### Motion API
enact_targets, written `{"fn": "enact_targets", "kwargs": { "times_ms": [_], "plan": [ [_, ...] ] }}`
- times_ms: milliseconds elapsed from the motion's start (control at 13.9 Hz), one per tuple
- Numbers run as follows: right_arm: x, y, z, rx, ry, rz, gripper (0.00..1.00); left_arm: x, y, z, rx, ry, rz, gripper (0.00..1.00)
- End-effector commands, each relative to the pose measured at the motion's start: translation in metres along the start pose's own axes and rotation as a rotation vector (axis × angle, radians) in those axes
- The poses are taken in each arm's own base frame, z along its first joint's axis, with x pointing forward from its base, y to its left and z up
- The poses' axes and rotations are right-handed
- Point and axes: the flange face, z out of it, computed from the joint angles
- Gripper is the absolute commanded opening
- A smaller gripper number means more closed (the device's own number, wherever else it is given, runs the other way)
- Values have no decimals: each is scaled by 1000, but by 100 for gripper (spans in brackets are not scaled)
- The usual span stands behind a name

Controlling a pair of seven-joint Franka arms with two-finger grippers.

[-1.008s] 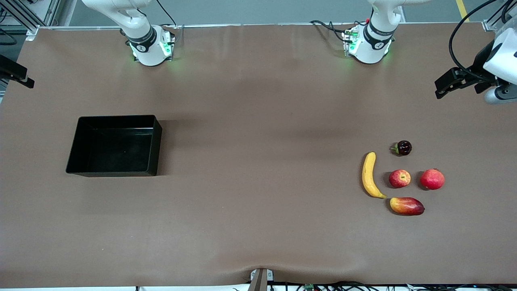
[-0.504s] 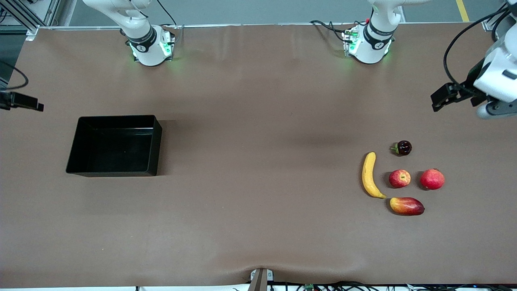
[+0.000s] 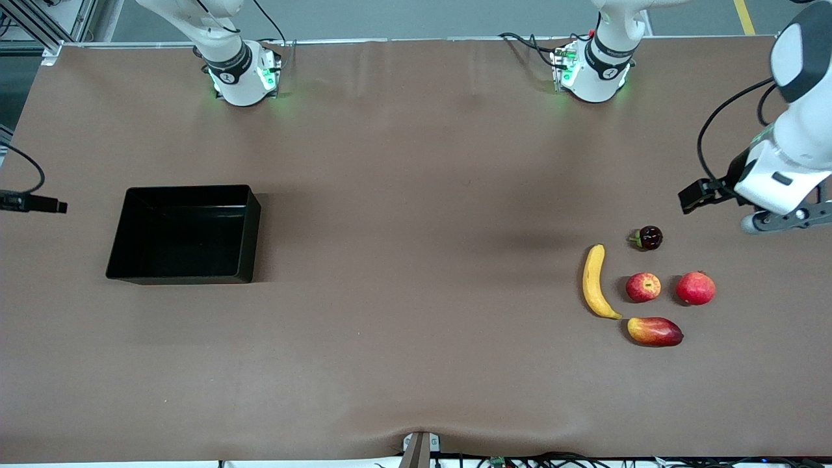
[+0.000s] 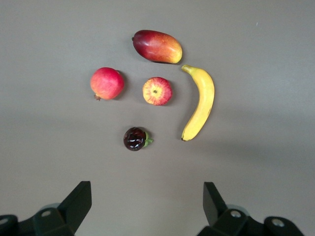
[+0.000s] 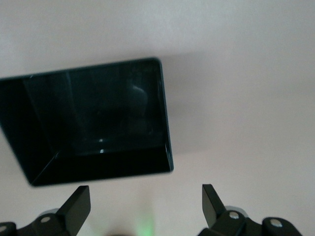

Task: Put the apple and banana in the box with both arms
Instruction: 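Move the left gripper over the fruit toward the red-yellow apple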

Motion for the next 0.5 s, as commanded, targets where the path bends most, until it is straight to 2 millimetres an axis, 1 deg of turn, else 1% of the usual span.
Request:
{"fn": "enact_targets", "kwargs": {
  "times_ms": [0,72,216,288,360,432],
  "plan": [
    [16,9,64,-7,24,-41,100,-10,3,31,12,32,0,100],
    [18,10,88,-12,45,-40,100,-9,5,45,22,22,26,100],
    [23,12,124,-24,82,-45,100,2,6,76,61,-1,53,100],
    [26,21,141,-25,78,-60,100,8,7,89,60,5,59,100],
    [27,27,155,-18,58,-80,100,12,9,111,50,9,63,100],
    [26,29,171,-8,34,-84,100,16,9,130,34,35,63,100]
  ]
}}
